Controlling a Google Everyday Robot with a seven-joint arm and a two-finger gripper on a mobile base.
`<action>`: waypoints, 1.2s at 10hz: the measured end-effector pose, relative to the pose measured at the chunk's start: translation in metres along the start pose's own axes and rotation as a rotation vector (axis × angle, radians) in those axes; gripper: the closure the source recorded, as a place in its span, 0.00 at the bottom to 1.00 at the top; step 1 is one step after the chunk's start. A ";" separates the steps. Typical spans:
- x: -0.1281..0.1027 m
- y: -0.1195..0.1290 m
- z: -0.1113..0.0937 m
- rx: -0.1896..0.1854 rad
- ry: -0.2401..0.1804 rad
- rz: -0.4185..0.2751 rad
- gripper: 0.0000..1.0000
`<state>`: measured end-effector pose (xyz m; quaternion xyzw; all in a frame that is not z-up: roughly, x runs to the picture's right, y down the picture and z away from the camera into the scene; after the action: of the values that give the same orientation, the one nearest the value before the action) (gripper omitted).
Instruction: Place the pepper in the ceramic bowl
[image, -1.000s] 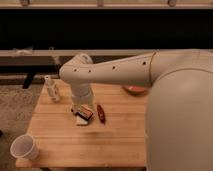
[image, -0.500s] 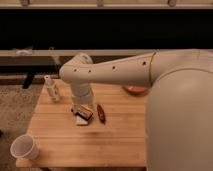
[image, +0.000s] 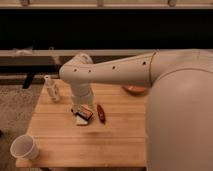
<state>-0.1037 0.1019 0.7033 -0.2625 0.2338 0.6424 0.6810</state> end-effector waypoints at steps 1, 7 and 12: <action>0.000 0.000 0.000 0.000 0.000 0.000 0.35; 0.000 0.000 0.001 0.000 0.002 0.000 0.35; -0.017 -0.025 0.038 -0.020 0.009 -0.027 0.35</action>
<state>-0.0807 0.1136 0.7446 -0.2753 0.2271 0.6343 0.6858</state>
